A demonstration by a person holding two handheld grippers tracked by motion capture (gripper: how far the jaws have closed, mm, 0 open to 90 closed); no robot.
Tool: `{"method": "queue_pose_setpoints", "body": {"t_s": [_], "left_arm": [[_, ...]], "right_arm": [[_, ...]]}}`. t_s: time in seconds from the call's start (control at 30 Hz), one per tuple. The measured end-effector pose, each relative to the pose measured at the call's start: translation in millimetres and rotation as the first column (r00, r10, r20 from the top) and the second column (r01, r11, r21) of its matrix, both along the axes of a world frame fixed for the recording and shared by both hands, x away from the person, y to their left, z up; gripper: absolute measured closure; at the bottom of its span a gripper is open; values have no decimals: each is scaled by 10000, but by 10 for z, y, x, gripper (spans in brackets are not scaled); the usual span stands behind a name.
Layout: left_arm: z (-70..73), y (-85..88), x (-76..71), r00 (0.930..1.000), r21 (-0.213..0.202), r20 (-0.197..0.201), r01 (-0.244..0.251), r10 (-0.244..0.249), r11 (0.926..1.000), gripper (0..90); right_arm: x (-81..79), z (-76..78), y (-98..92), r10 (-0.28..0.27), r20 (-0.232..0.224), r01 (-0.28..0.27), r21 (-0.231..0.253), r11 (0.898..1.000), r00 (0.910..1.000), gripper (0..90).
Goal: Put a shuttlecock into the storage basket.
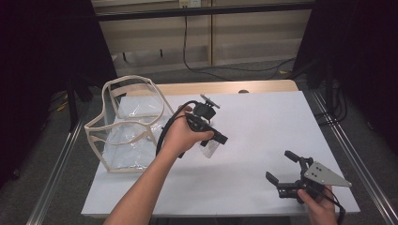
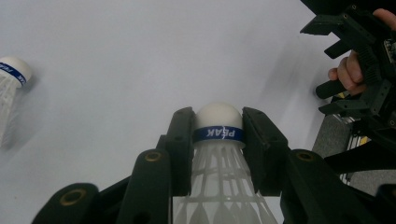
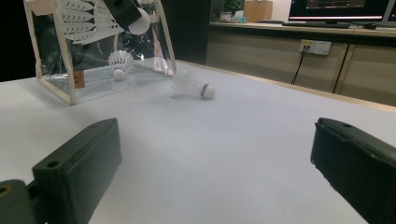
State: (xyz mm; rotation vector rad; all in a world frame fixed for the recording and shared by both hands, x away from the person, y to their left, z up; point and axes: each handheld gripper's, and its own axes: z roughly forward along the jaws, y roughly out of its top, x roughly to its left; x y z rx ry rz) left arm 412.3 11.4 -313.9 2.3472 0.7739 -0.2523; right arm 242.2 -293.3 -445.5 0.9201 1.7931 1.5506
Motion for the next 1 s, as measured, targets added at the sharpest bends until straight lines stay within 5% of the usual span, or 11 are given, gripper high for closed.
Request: {"method": "queue_pose_setpoints", "body": {"t_s": [1.0], "left_arm": [[333,227,110,9986,-114,-222,-486,484,9988,653]], "right_arm": [[-4,4,-2,7,28,-7,74,10000,10000,14]]}}
